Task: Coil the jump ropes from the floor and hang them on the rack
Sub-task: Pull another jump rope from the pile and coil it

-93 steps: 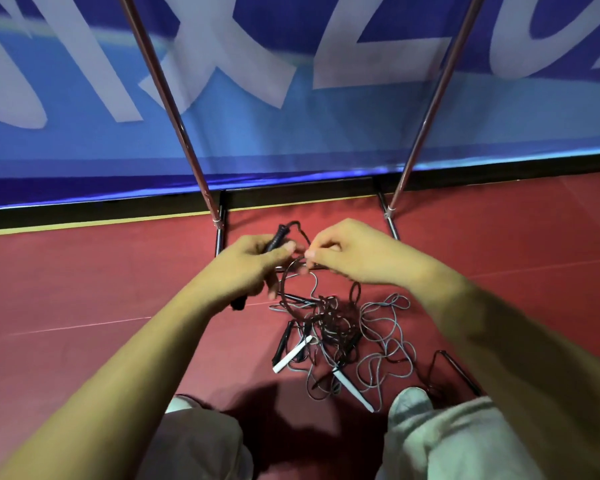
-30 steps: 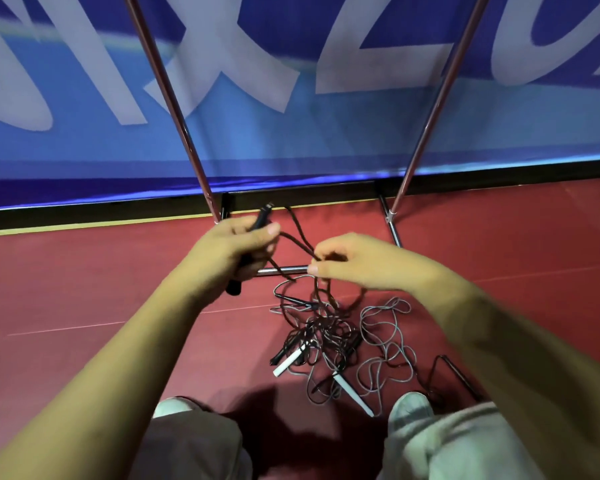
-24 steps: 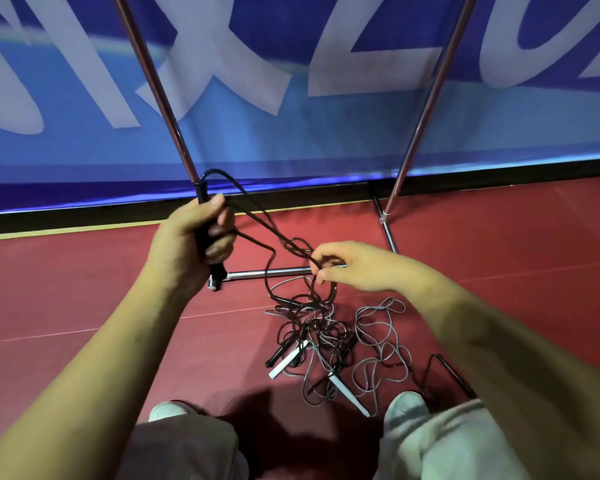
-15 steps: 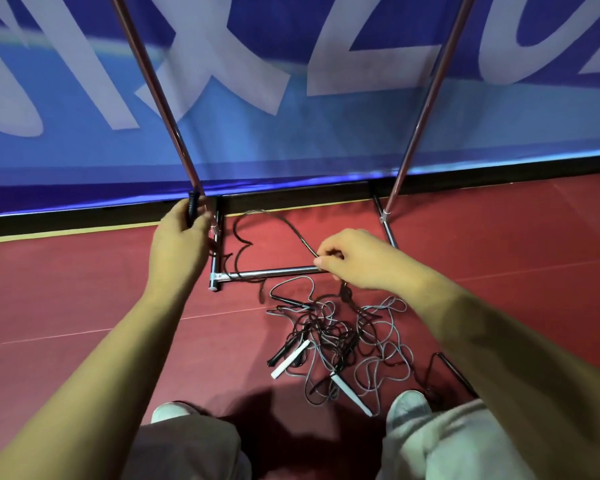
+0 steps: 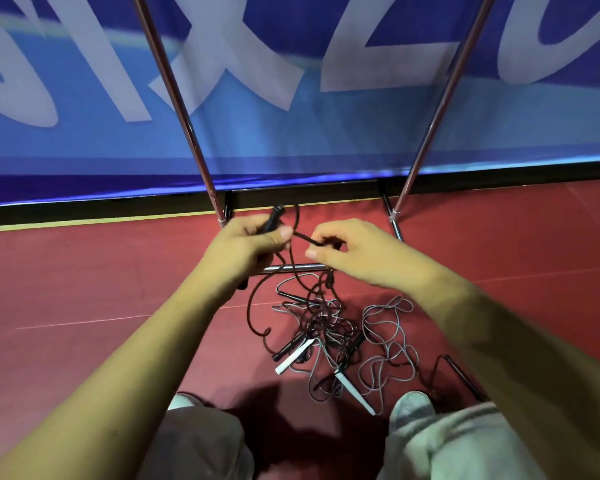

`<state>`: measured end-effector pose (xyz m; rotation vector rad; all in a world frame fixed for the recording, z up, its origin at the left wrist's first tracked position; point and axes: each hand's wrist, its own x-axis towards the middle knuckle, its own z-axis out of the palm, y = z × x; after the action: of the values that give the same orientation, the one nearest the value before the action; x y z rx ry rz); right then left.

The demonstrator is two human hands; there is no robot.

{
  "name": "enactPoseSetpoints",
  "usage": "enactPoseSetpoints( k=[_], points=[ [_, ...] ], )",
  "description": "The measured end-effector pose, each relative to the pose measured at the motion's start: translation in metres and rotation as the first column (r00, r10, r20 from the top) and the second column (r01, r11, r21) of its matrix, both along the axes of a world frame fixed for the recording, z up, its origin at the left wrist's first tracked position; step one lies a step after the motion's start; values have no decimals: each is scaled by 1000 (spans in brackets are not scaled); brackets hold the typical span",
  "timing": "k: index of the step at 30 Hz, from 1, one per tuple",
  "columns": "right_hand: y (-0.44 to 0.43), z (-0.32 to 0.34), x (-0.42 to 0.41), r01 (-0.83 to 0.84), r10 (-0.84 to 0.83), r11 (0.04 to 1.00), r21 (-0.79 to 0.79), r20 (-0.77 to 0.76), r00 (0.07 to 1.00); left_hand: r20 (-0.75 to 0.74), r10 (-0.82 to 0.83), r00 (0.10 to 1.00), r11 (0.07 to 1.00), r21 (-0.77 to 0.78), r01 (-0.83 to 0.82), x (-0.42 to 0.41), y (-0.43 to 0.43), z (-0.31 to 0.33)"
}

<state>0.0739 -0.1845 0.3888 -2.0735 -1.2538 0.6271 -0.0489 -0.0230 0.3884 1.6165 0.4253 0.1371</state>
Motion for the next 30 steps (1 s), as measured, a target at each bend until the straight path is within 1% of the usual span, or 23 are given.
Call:
enactPoseSetpoints(
  k=[2, 4, 6, 8, 9, 10, 11, 12, 13, 14, 15, 16, 17, 18, 19, 20, 22, 23, 24, 26, 27, 28, 30],
  points=[
    [-2, -5, 5, 7, -6, 999, -42, 19, 1000, 91, 83, 992, 989, -127, -71, 0, 5, 2],
    [-6, -11, 13, 20, -19, 995, -97, 7, 1000, 148, 187, 971, 955, -258, -145, -1, 12, 3],
    [-11, -19, 24, 60, -60, 985, -164, 1, 998, 180, 301, 936, 884, -420, -203, -2, 20, 5],
    [-17, -31, 36, 130, -132, 964, -230, 8, 991, 192, 403, 895, 784, -577, -229, -4, 29, 9],
    [-20, -37, 40, 161, -163, 950, -268, 15, 987, 195, 439, 877, 742, -629, -231, -6, 36, 10],
    [-23, -42, 44, 185, -188, 933, -309, 21, 982, 199, 454, 869, 729, -643, -233, -8, 43, 11],
    [-27, -46, 46, 201, -202, 918, -341, 31, 979, 203, 456, 867, 749, -613, -250, -10, 49, 11],
    [-29, -48, 47, 204, -200, 909, -363, 50, 979, 200, 444, 873, 797, -534, -283, -11, 53, 10],
    [-30, -47, 45, 205, -189, 905, -373, 80, 979, 176, 434, 884, 852, -399, -339, -11, 55, 6],
    [-30, -44, 42, 205, -177, 908, -364, 110, 978, 128, 429, 894, 892, -213, -398, -10, 57, 1],
    [-27, -40, 38, 199, -165, 922, -333, 128, 978, 55, 437, 898, 899, 13, -439, -10, 57, -5],
    [-24, -33, 33, 188, -153, 937, -295, 139, 978, -19, 451, 892, 867, 247, -433, -9, 58, -12],
    [-20, -28, 29, 177, -141, 948, -264, 149, 979, -80, 448, 890, 817, 440, -372, -10, 57, -17],
    [-16, -24, 24, 162, -124, 957, -242, 165, 979, -118, 417, 901, 785, 547, -291, -10, 54, -20],
    [-11, -21, 20, 145, -104, 962, -233, 181, 978, -134, 352, 926, 796, 563, -221, -9, 48, -20],
    [-8, -19, 16, 122, -77, 965, -230, 198, 977, -124, 264, 957, 845, 508, -167, -8, 42, -19],
    [-2, -18, 7, 63, -16, 972, -226, 204, 979, -108, 61, 992, 944, 330, -22, -5, 24, -14],
    [1, -19, 4, 38, 4, 975, -217, 192, 981, -120, -38, 992, 956, 283, 71, -4, 15, -13],
    [3, -17, 1, 20, 15, 981, -195, 177, 984, -148, -123, 981, 942, 294, 162, -3, 10, -15],
    [5, -13, -1, 15, 6, 989, -147, 139, 990, -216, -231, 949, 872, 387, 300, -3, 5, -19],
    [5, -11, -1, 21, -6, 992, -123, 127, 992, -242, -248, 938, 849, 412, 331, -3, 4, -20],
    [4, -9, -1, 21, -9, 994, -106, 119, 993, -255, -244, 935, 849, 410, 334, -2, 5, -20],
    [2, -6, 0, 19, -8, 995, -94, 116, 993, -236, -243, 941, 890, 333, 313, -1, 3, -15]
  ],
)
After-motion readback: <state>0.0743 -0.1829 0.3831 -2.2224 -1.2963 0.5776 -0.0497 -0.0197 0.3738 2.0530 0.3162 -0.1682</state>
